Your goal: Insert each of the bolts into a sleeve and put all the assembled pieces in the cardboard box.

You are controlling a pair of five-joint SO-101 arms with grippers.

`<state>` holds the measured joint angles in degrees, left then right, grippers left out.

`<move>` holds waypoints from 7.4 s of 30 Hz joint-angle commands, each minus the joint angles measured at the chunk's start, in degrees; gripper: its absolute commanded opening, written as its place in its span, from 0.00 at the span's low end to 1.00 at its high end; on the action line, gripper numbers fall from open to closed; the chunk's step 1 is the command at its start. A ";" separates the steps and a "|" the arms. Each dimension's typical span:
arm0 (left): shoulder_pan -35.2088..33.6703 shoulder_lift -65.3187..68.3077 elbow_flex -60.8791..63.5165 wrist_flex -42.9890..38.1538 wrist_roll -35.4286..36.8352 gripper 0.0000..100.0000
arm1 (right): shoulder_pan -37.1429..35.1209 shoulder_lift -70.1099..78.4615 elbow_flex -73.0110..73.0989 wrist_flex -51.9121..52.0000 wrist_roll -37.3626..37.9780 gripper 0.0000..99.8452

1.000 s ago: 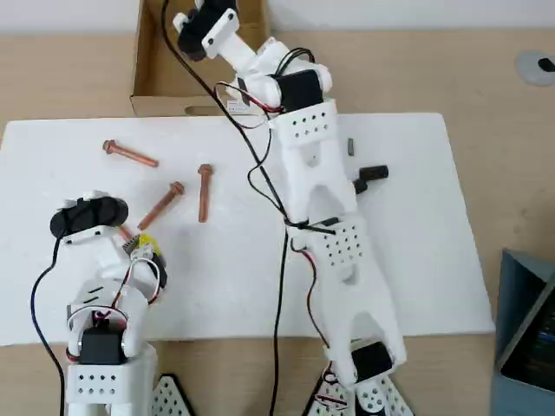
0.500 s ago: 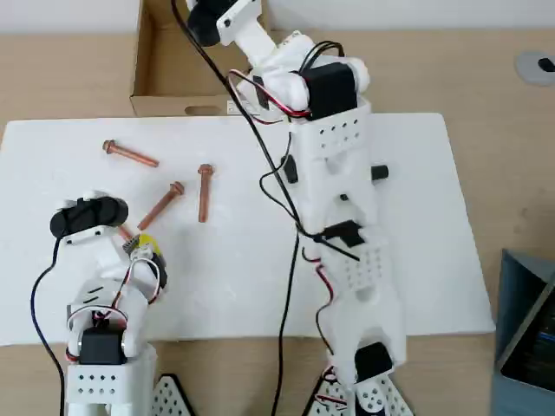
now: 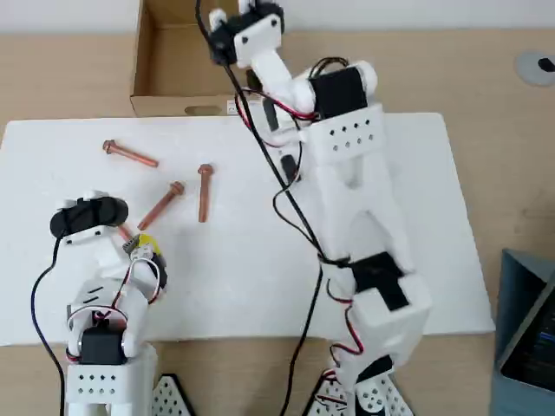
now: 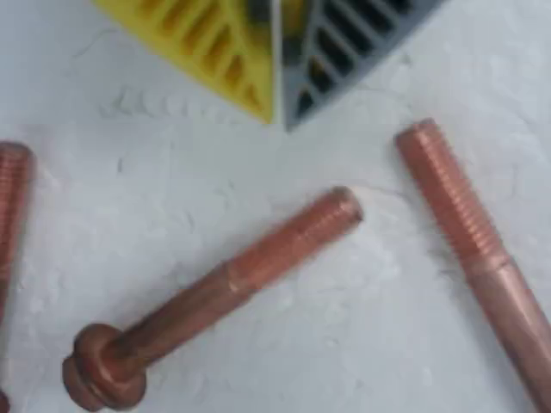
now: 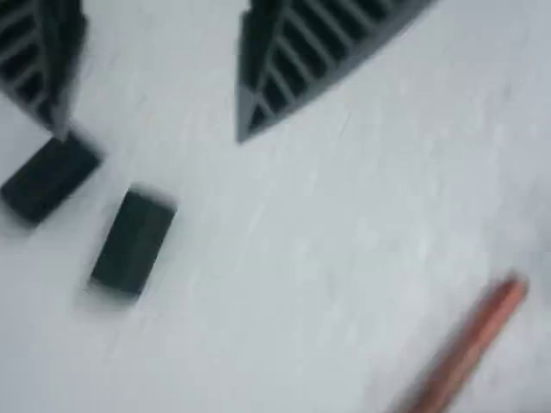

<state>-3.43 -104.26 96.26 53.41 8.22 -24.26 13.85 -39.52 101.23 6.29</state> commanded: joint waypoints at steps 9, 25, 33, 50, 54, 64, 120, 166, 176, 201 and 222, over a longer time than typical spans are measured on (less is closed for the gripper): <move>-0.53 -0.31 0.26 0.09 -0.09 0.00 | 3.65 5.32 7.25 -1.67 -0.26 0.16; -0.53 -0.31 0.26 0.09 -0.09 0.00 | 4.53 21.41 -0.75 -4.66 0.18 0.27; -0.53 -0.31 0.26 0.09 -0.09 0.00 | 4.44 30.55 -9.89 -4.04 1.23 0.27; -0.53 -0.31 0.26 0.09 -0.09 0.00 | 4.35 42.95 -17.45 -3.69 0.97 0.14; -0.53 -0.31 0.26 0.00 -0.09 0.00 | 4.35 43.38 -17.36 -3.69 0.97 0.12; -0.53 -0.31 0.26 0.00 -0.09 0.00 | 3.91 43.12 -17.54 -3.60 1.32 0.01; 3.87 17.45 -30.59 13.63 -5.36 0.01 | 30.55 -65.45 62.99 -4.92 -7.30 0.01; 9.85 128.48 -115.34 27.78 -10.20 0.15 | 38.02 -73.80 68.44 -5.27 -7.38 0.01; 9.93 137.71 -122.37 27.78 -10.20 0.15 | 38.02 -73.80 68.44 -5.27 -7.38 0.01; 13.45 143.43 -132.84 39.12 -10.20 0.00 | 38.02 -74.07 68.09 -5.27 -7.21 0.01; 19.34 118.20 -132.66 47.12 -9.85 0.00 | 37.58 -75.21 67.65 -5.10 -6.07 0.01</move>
<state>13.71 23.03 -39.47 100.00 -1.63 12.84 -59.56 28.97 97.19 -0.66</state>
